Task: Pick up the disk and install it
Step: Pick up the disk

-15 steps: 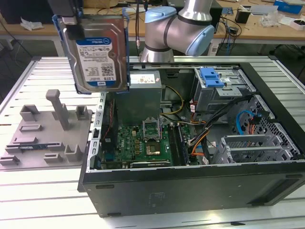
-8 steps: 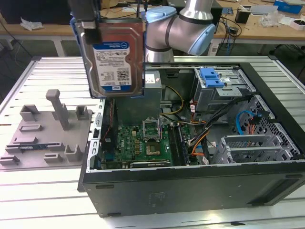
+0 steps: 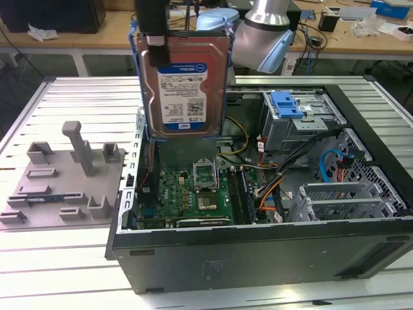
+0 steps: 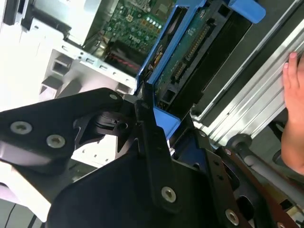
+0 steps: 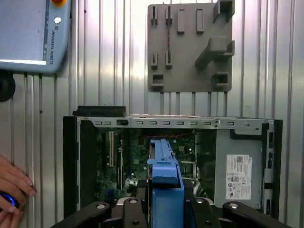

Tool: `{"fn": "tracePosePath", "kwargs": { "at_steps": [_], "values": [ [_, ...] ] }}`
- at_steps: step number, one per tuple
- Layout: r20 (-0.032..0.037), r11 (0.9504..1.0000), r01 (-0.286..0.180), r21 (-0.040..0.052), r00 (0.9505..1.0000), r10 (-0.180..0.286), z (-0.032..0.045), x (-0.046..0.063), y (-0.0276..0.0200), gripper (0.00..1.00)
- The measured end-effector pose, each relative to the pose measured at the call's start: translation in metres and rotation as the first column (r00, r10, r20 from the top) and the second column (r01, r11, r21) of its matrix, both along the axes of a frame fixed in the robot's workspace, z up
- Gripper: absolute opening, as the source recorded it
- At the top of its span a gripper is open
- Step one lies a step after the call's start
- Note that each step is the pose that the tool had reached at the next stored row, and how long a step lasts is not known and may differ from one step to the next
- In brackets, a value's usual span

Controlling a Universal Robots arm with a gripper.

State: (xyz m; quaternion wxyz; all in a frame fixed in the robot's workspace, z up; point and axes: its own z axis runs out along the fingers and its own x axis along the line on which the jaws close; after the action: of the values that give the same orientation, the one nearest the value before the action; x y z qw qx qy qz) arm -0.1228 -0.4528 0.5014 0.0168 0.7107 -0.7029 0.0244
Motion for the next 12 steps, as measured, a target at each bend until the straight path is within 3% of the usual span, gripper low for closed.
{"fn": "tracePosePath", "kwargs": {
  "at_steps": [12],
  "values": [
    [0.0000,1.0000,0.000,0.0044,1.0000,0.000,0.0000,0.068,-0.0304,0.37]
  ]
}}
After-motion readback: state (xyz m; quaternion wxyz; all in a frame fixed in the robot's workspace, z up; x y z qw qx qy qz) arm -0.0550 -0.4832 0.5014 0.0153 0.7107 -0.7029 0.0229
